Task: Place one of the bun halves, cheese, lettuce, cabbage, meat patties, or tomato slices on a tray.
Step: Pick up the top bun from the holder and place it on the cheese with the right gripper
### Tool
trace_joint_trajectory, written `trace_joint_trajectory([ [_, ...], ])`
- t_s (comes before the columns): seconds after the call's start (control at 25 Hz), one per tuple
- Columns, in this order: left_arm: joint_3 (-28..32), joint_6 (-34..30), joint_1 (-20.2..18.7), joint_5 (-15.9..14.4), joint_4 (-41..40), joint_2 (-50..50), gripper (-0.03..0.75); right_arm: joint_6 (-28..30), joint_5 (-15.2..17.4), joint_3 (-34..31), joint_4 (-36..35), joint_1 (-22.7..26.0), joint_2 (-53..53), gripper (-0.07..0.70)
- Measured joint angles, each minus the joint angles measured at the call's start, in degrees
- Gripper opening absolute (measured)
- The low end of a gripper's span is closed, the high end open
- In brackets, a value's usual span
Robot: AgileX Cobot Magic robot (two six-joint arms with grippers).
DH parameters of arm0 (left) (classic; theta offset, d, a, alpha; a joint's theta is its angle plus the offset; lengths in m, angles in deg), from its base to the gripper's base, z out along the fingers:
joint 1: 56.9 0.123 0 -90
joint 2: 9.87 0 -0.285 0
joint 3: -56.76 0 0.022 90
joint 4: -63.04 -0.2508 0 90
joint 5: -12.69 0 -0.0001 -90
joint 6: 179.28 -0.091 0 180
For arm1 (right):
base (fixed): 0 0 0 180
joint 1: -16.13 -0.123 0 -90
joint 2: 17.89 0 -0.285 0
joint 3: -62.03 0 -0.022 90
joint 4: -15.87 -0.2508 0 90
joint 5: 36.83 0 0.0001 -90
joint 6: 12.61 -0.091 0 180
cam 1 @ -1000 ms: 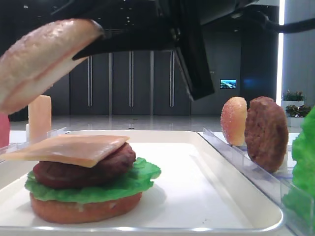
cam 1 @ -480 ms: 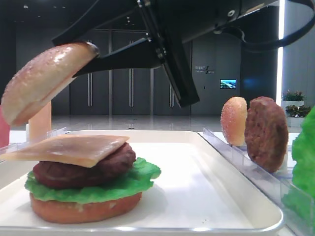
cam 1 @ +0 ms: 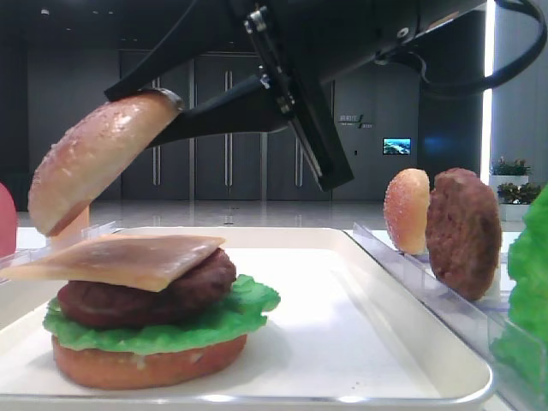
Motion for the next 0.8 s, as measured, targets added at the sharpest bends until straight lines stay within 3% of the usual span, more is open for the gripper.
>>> trace_joint_trajectory([
  [0.8,0.0,0.0,0.0,0.0,0.0,0.0,-0.001,0.0,-2.2,0.0,4.0,0.0,0.0,0.202],
])
